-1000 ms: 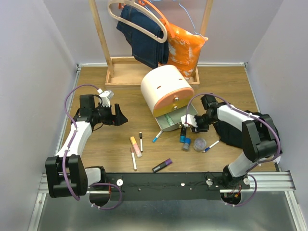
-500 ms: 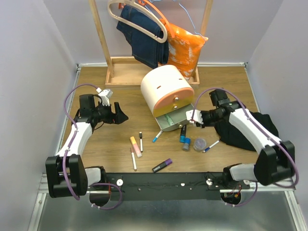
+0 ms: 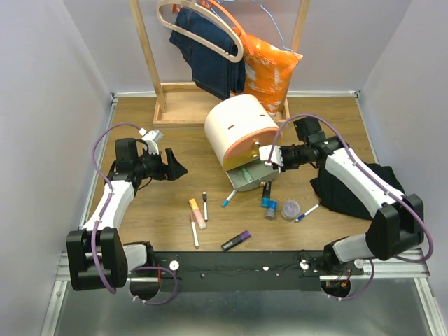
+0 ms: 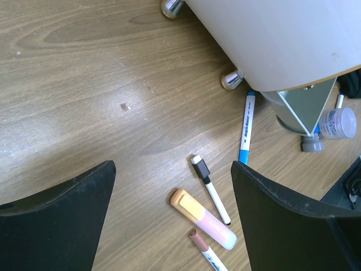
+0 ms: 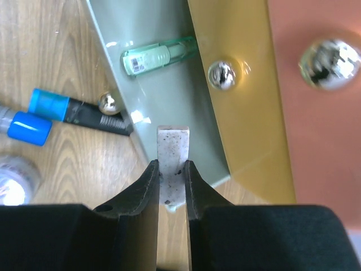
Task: Sort the stationery into containers
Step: Place the stationery in the drawer.
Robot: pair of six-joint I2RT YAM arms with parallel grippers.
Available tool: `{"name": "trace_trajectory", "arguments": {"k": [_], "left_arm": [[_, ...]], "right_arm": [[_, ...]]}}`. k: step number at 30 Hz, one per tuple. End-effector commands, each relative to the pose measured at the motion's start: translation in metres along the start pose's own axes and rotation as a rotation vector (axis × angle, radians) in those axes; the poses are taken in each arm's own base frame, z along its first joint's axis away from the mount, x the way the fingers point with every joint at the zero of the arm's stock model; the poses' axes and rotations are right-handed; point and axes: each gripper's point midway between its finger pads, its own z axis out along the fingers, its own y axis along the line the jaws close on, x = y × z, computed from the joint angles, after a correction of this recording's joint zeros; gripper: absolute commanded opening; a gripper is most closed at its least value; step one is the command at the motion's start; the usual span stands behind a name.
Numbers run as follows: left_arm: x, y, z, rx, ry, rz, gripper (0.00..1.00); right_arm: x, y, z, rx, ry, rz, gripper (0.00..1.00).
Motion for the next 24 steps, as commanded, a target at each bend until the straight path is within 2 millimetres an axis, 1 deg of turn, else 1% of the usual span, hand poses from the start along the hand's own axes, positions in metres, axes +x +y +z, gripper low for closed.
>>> {"name": "trace_trajectory", "arguments": {"k": [1,4,5,8,10,11,13,16,17,18,21,23,24], "left_arm": [[-0.002,-0.006,-0.007,0.014,-0.024,0.019,0.92],[0.000,-0.007,-0.009,0.010,-0.019,0.025,0.92],[-0.001,-0.007,-0.009,0.007,-0.021,0.027,0.92],[-0.003,-0.005,-0.011,0.000,-0.028,0.028,0.92],[-0.003,-0.004,-0.011,-0.001,-0.027,0.027,0.92],[-0.003,-0.004,-0.011,-0.001,-0.027,0.025,0.92],[-0.002,-0.004,-0.010,0.001,-0.025,0.024,0.92],[-0.001,-0.003,-0.009,0.002,-0.025,0.015,0.92],[-0.001,-0.003,-0.008,0.005,-0.026,0.017,0.92],[-0.001,-0.002,-0.007,0.005,-0.024,0.009,0.92],[-0.002,-0.002,-0.007,0.008,-0.023,0.007,0.92],[-0.004,-0.002,-0.007,0.007,-0.025,0.010,0.92],[-0.004,-0.002,-0.007,0.005,-0.023,0.008,0.92]], "right_arm": [[0.000,-0.018,0.011,0.014,0.011,-0.068,0.21],[0.006,-0.014,0.017,-0.014,0.021,-0.083,0.26],[0.006,-0.013,0.018,-0.017,0.021,-0.091,0.34],[0.003,-0.016,0.016,0.008,0.010,-0.067,0.54],[-0.004,-0.023,0.009,0.041,-0.003,-0.056,0.57],[-0.008,-0.023,0.006,0.046,-0.011,-0.040,0.57],[-0.012,-0.017,0.000,0.039,-0.020,-0.024,0.57],[-0.013,0.000,-0.003,0.000,-0.029,0.002,0.37],[-0.012,0.010,-0.001,-0.026,-0.033,0.006,0.30],[-0.011,0.018,0.000,-0.053,-0.031,0.016,0.17],[-0.008,0.037,0.007,-0.112,-0.032,0.043,0.01],[-0.009,0.043,0.010,-0.121,-0.038,0.060,0.01],[-0.010,0.047,0.014,-0.125,-0.042,0.057,0.01]]}}
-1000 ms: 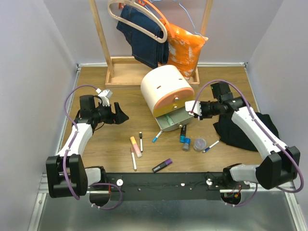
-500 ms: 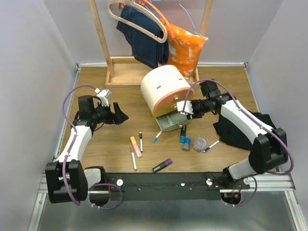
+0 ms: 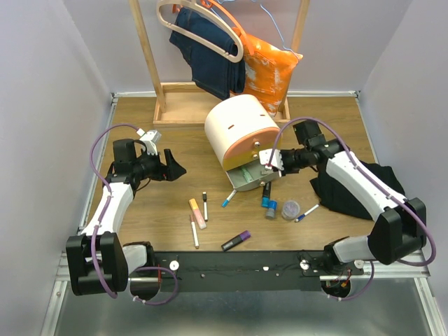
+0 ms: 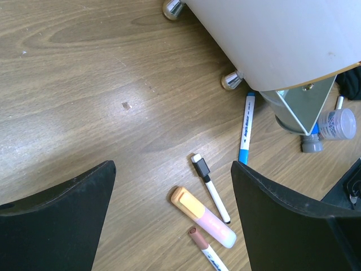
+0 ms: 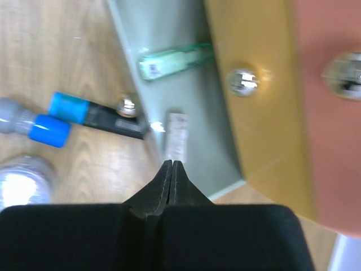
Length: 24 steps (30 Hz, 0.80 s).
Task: Sort the stationery into containers
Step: Place the stationery in the drawer, then close the drawer in the storage box.
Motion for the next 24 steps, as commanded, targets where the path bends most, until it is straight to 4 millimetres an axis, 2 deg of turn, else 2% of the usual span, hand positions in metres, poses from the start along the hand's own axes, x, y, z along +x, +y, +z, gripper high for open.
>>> {"name": "trace_trajectory", "arguments": {"k": [1,8,9,11,13,14,15,17,24], "left_arm": [[-0.002,0.000,0.001,0.013,-0.003,0.001,0.92],[0.004,0.001,0.000,0.007,0.011,-0.002,0.92],[0.004,0.001,-0.001,0.004,0.009,-0.002,0.92],[0.006,0.002,0.000,0.004,0.013,-0.004,0.92],[0.007,0.002,-0.001,0.000,0.016,-0.004,0.92],[0.008,0.003,-0.001,-0.002,0.019,-0.005,0.92],[0.009,0.003,-0.001,-0.002,0.021,-0.003,0.92],[0.009,0.003,-0.001,-0.005,0.024,-0.003,0.92],[0.011,0.005,-0.001,-0.009,0.029,-0.011,0.92]], "right_arm": [[-0.004,0.037,0.015,-0.096,-0.033,0.057,0.01],[0.001,0.040,0.033,-0.105,-0.015,0.095,0.01],[0.002,0.033,0.036,-0.074,-0.010,0.105,0.01],[0.006,0.031,0.040,-0.044,-0.007,0.109,0.01],[0.003,0.014,0.041,0.048,-0.025,0.100,0.01],[0.008,0.019,0.046,0.052,-0.021,0.105,0.01],[0.006,0.011,0.047,0.090,-0.024,0.084,0.01],[0.010,0.012,0.054,0.086,-0.014,0.087,0.01],[0.003,-0.018,0.056,0.187,-0.045,0.125,0.01]]}}
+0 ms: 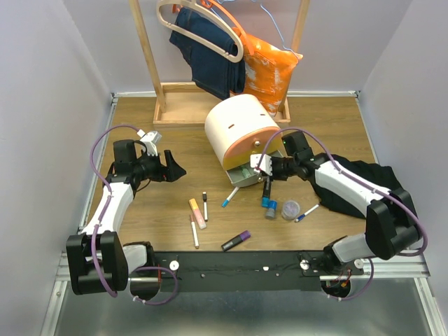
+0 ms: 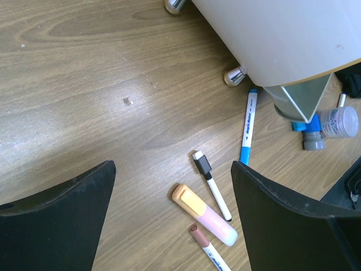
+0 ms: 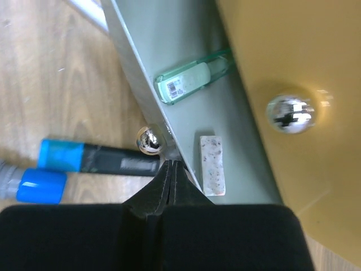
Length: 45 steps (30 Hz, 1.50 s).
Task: Sort the stationery into containers
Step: Close the drawer in the storage box.
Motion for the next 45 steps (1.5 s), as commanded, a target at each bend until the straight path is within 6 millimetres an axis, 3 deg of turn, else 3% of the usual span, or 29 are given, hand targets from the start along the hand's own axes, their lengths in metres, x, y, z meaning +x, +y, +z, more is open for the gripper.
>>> {"name": "trace_trajectory", "arguments": {"k": [1,19,25,31,36,42,45], "left_arm": [[0.007,0.003,-0.002,-0.006,0.018,-0.009,0.92],[0.004,0.004,-0.002,-0.007,0.018,-0.009,0.92],[0.004,0.002,-0.004,-0.008,0.015,-0.005,0.92],[0.009,0.002,-0.004,-0.004,0.018,-0.008,0.92],[0.007,0.002,-0.003,-0.001,0.016,-0.012,0.92],[0.004,0.003,-0.003,-0.005,0.022,-0.007,0.92],[0.003,0.002,-0.004,-0.007,0.025,-0.002,0.92]], "right_arm": [[-0.017,-0.035,0.004,0.141,-0.055,0.007,0.01],[-0.027,-0.042,0.035,0.234,-0.085,0.073,0.01],[-0.039,-0.042,0.022,0.267,-0.105,0.097,0.01],[-0.054,-0.023,0.003,0.228,-0.164,0.118,0.01],[-0.035,-0.004,0.015,0.172,-0.091,0.135,0.01],[-0.012,-0.006,0.034,0.193,-0.025,0.146,0.01],[-0.015,-0.023,0.038,0.249,-0.035,0.146,0.01]]}}
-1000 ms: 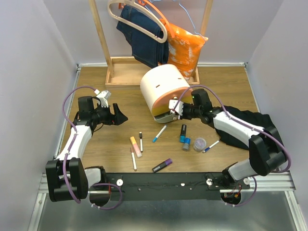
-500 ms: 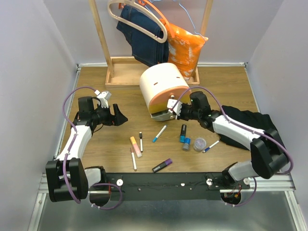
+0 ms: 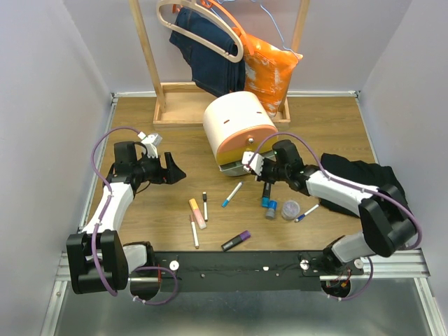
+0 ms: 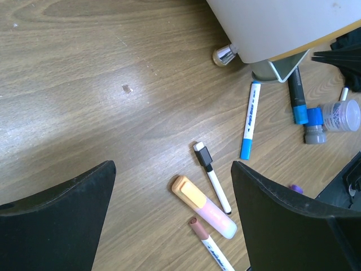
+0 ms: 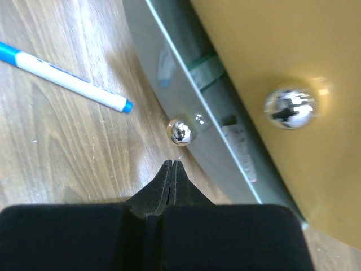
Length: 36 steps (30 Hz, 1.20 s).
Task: Sort the stationery into containers
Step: Close the drawer in the storage box.
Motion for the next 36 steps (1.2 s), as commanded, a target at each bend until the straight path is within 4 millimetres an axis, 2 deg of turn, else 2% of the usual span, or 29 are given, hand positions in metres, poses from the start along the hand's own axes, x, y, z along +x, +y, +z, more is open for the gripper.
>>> {"name": "trace_trajectory", "arguments": {"k": [1,12,23,25,26,28,29,30,31,33,34,36], "left_arm": [[-0.007,0.000,-0.003,-0.003,-0.007,0.020,0.92],[-0.001,0.003,-0.002,-0.011,0.007,0.017,0.92],[-0.003,0.005,0.000,-0.008,0.001,0.007,0.92],[-0.004,0.005,0.000,-0.007,-0.001,0.006,0.92],[-0.004,0.005,0.000,-0.005,0.000,0.007,0.92],[-0.004,0.003,-0.001,-0.002,0.001,0.004,0.92],[-0.004,0.003,-0.001,-0.003,-0.002,0.007,0.92],[-0.003,0.003,-0.001,0.001,0.001,0.004,0.92],[-0.003,0.003,0.000,0.001,0.001,0.000,0.92],[-0.001,0.003,0.001,0.004,0.004,-0.007,0.92],[0.001,0.004,0.002,0.006,0.007,-0.009,0.92],[0.004,0.005,0.003,0.006,0.015,-0.016,0.92]], "right_arm": [[0.007,-0.014,0.014,0.065,0.027,0.009,0.01],[0.003,-0.055,0.024,0.272,0.002,0.063,0.01],[0.002,-0.058,0.023,0.293,-0.001,0.122,0.01],[0.002,-0.060,0.019,0.313,0.020,0.225,0.02],[-0.002,-0.063,0.014,0.321,0.021,0.272,0.06],[-0.010,-0.058,0.002,0.284,0.041,0.436,0.23],[-0.020,-0.056,-0.009,0.262,0.020,0.487,0.32],[-0.019,-0.046,-0.019,0.211,0.048,0.558,0.41],[-0.033,-0.030,-0.022,0.109,0.012,0.641,0.50],[-0.039,-0.001,-0.036,-0.033,0.046,0.732,0.52],[-0.048,0.004,-0.039,-0.070,0.035,0.795,0.54],[-0.042,0.005,-0.046,-0.073,0.051,0.868,0.54]]}}
